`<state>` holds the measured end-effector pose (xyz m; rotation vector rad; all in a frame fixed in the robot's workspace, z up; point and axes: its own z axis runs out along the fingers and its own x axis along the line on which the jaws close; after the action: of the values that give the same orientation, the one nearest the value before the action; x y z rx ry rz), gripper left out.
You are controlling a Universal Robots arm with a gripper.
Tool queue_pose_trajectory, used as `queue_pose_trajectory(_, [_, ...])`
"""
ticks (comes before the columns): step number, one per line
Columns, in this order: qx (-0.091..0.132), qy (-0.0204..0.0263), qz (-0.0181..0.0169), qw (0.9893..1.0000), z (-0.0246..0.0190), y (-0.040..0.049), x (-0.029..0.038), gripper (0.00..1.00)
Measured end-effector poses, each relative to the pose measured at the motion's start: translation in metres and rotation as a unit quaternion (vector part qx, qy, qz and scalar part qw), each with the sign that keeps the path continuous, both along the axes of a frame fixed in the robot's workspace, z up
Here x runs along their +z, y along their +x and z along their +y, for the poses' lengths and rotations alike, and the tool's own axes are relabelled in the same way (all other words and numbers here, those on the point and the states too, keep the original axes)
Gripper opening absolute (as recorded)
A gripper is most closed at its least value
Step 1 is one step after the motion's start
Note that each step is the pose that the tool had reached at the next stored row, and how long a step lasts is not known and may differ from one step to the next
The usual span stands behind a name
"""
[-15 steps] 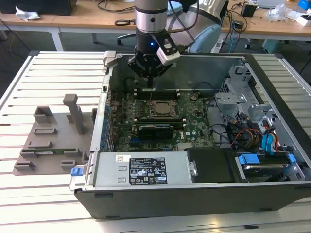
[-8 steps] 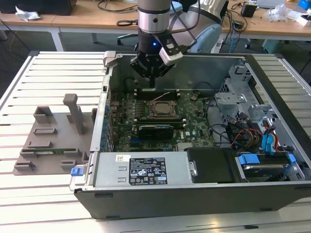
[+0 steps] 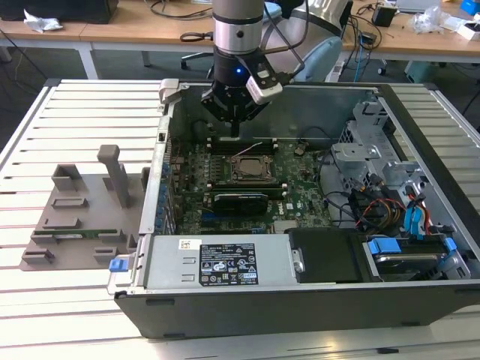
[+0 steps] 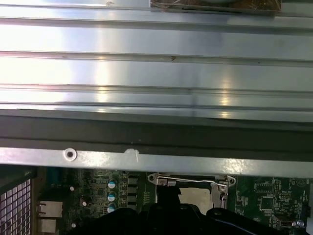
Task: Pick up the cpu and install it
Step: 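Install the first cpu locking lever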
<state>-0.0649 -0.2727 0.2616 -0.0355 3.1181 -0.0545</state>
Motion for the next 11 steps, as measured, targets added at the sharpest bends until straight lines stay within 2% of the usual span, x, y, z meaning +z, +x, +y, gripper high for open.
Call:
queue_pose_trajectory(1, [0.0,0.0029,0.0,1.0,-0.0022,0.0001,-0.0004,0.11])
queue_pose_trajectory(2, [0.0,0.0157,0.0,0.9999,-0.009,0.0,-0.0017,0.11])
queue_pose_trajectory(3, [0.0,0.0205,0.0,0.9998,-0.0113,0.0001,-0.0023,0.11])
queue_pose_trajectory(7, [0.0,0.0313,0.0,0.9995,-0.017,0.0003,-0.0067,0.11])
queue_pose_trajectory(8, [0.0,0.0339,0.0,0.9994,-0.0172,0.0004,-0.0084,0.11])
queue_pose_trajectory(11, [0.0,0.0348,0.0,0.9994,-0.0171,0.0008,-0.0138,0.11])
